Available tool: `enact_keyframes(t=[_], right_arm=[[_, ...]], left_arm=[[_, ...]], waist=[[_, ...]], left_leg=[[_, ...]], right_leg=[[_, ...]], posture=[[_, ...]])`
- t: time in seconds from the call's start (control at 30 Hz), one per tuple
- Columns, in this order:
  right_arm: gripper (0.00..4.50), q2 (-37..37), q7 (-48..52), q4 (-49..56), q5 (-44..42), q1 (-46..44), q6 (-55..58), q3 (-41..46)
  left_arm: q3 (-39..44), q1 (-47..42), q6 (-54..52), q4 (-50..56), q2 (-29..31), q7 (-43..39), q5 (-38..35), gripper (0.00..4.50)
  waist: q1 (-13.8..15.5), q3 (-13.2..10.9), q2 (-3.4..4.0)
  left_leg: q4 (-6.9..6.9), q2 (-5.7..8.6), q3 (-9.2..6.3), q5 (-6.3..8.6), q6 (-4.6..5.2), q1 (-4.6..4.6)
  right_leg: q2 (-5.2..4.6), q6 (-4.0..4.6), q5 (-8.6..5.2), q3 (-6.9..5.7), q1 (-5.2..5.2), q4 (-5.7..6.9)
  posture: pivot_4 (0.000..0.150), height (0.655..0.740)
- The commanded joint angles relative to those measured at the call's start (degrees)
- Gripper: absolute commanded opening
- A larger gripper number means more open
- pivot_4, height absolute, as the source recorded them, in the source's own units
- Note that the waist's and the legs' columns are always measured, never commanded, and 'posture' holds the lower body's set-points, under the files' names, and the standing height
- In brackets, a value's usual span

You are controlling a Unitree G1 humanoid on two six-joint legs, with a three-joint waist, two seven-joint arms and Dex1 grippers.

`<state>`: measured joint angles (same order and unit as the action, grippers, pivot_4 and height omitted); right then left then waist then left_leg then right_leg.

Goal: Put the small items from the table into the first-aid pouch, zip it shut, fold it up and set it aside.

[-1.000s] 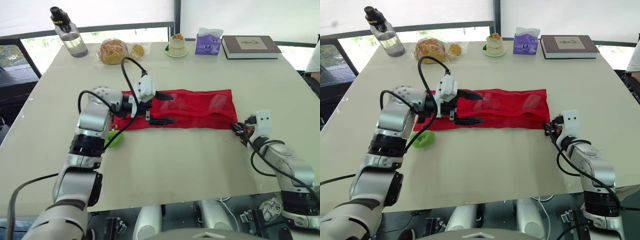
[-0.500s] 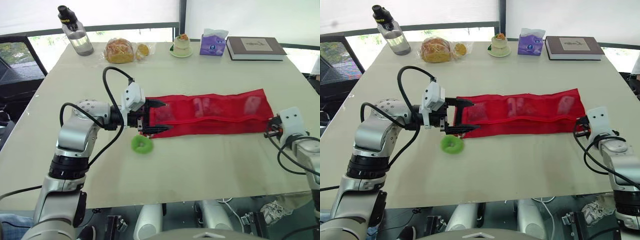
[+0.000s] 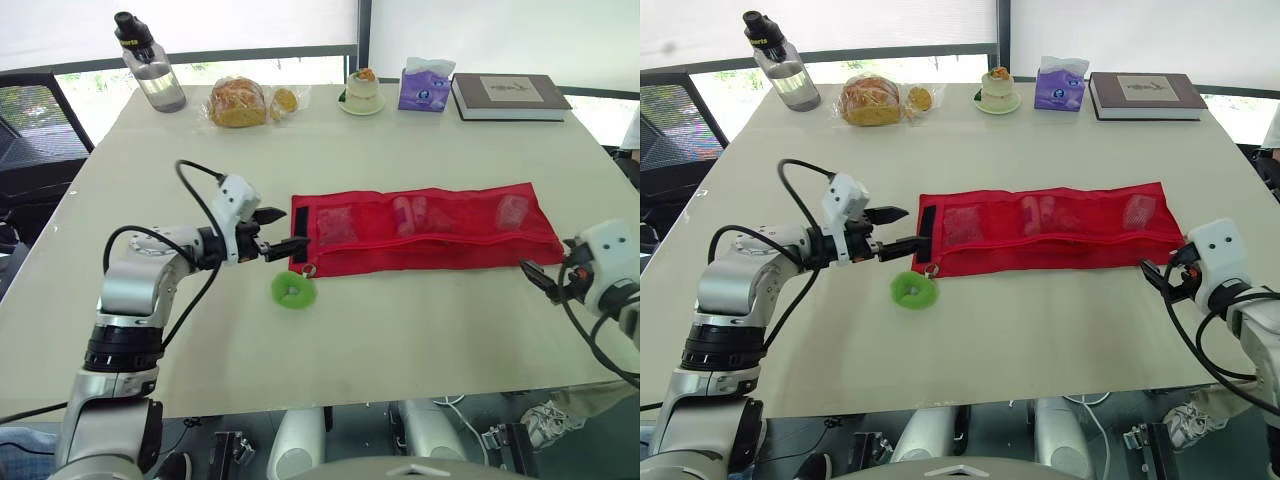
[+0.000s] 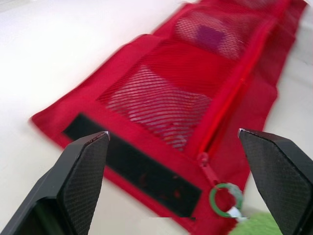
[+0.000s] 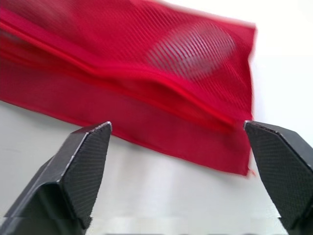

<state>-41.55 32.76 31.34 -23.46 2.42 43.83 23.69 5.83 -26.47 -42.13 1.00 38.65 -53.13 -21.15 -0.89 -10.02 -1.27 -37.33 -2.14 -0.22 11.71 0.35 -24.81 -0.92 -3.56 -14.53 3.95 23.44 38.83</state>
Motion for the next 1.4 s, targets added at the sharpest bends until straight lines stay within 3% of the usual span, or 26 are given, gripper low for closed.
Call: enact_keyframes(t=[0.03,0.27,0.57,0.8,0.93,1.03,1.07,1.13,1.23,1.4], right_arm=[[4.43,-1.1,4.9,9.1,-9.1,0.2,1.1,3.2],[4.43,-2.6,7.3,16.4,-24.7,-1.8,4.1,3.9],[4.43,-4.3,5.0,17.1,-26.7,-0.4,2.3,3.2],[4.43,-6.3,3.6,18.3,-29.9,-3.2,2.4,1.7],[4.50,-7.6,2.5,19.0,-32.9,-4.8,3.2,1.1],[4.50,-8.4,1.7,19.0,-33.9,-5.1,3.1,0.5],[4.50,-8.7,1.4,18.9,-34.1,-5.2,3.0,0.2],[4.50,-8.8,0.9,18.8,-34.5,-5.4,2.8,-0.5],[4.50,-8.9,0.8,18.7,-34.1,-5.4,2.5,-1.9],[4.50,-8.3,-0.8,18.3,-33.4,-7.6,2.3,-5.8]], left_arm=[[0.7,-0.3,-5.6,-1.9,-0.4,3.5,-1.1,4.50],[4.3,-2.7,-21.7,-3.9,-3.7,8.6,-7.3,4.50],[12.8,-6.2,-43.1,-5.9,-11.2,15.0,-15.7,4.50],[18.2,-10.5,-48.4,-9.3,-17.6,17.9,-18.1,4.50],[21.5,-12.1,-49.4,-11.5,-19.0,19.4,-18.6,3.47],[23.5,-12.5,-49.7,-12.4,-19.5,20.1,-19.1,2.15],[24.6,-12.9,-49.9,-12.7,-19.6,20.2,-19.5,1.43],[26.6,-13.5,-50.2,-13.1,-20.0,20.4,-20.1,0.68],[27.8,-13.4,-50.4,-13.0,-20.1,20.9,-21.6,0.19],[28.1,-12.7,-50.4,-12.9,-20.0,22.0,-24.2,0.19]], waist=[[0.0,0.0,-0.02],[0.2,0.0,-0.07],[0.2,0.0,-0.08],[0.3,0.0,-0.11],[0.1,0.0,-0.11],[0.1,0.0,-0.13],[0.1,0.0,-0.13],[0.1,0.0,-0.13],[0.1,0.0,-0.13],[0.1,0.0,-0.13]], left_leg=[[0.00,-0.01,-0.01,0.00,0.00,0.00],[-0.01,0.01,-0.05,0.00,0.00,-0.01],[-0.03,0.03,-0.04,0.00,0.00,0.02],[-0.05,0.06,-0.07,0.00,-0.01,0.01],[-0.05,0.06,-0.09,0.00,-0.01,0.00],[-0.03,0.05,-0.10,0.00,-0.01,0.00],[-0.03,0.05,-0.10,0.00,-0.01,0.00],[-0.03,0.05,-0.09,0.00,-0.01,0.00],[-0.04,0.05,-0.09,0.00,-0.01,-0.01],[-0.03,0.05,-0.09,0.00,-0.01,0.00]], right_leg=[[0.00,0.01,0.01,-0.02,0.00,0.00],[-0.03,0.02,0.01,-0.07,-0.02,-0.01],[-0.05,0.04,0.02,-0.06,-0.05,0.00],[-0.06,0.05,0.03,-0.08,-0.07,-0.01],[-0.05,0.06,0.04,-0.08,-0.07,-0.01],[-0.04,0.06,0.04,-0.08,-0.06,-0.02],[-0.04,0.06,0.04,-0.08,-0.06,-0.01],[-0.05,0.06,0.04,-0.08,-0.06,-0.01],[-0.05,0.06,0.04,-0.08,-0.06,-0.02],[-0.05,0.06,0.04,-0.08,-0.06,-0.02]], posture=[[0.150,0.7400],[0.150,0.7400],[0.150,0.7400],[0.150,0.7400],[0.150,0.7400],[0.150,0.7400],[0.150,0.7400],[0.150,0.7400],[0.150,0.7400],[0.150,0.7400]])
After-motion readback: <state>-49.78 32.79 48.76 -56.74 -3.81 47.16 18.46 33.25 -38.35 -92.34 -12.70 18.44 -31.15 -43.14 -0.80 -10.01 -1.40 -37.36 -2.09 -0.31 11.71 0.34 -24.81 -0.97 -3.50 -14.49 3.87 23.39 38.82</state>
